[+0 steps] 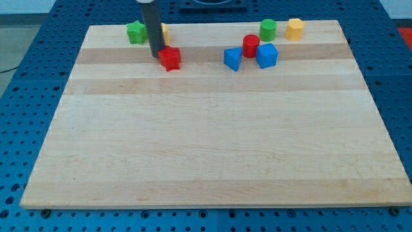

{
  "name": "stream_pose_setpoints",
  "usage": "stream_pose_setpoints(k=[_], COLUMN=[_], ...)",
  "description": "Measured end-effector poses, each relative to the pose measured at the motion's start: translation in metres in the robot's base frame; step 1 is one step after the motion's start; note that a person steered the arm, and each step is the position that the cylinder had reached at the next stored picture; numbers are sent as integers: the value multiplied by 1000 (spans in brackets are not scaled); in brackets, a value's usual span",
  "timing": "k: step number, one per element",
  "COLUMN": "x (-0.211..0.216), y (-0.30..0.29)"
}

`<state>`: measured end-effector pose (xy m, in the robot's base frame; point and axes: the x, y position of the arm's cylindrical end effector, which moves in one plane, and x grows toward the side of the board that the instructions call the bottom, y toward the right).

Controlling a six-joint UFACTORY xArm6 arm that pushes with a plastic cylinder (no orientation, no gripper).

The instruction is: Slide the red star to the group of blocks

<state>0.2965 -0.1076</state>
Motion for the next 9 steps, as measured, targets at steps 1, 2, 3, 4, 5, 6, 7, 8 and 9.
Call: stream_pose_setpoints(k=[1, 2, 3, 4, 5, 6, 7, 8, 9], x=[0, 4, 26, 45, 46, 40, 40, 35, 16], y=[-12, -42, -61, -61, -37, -12, 25, 54, 65])
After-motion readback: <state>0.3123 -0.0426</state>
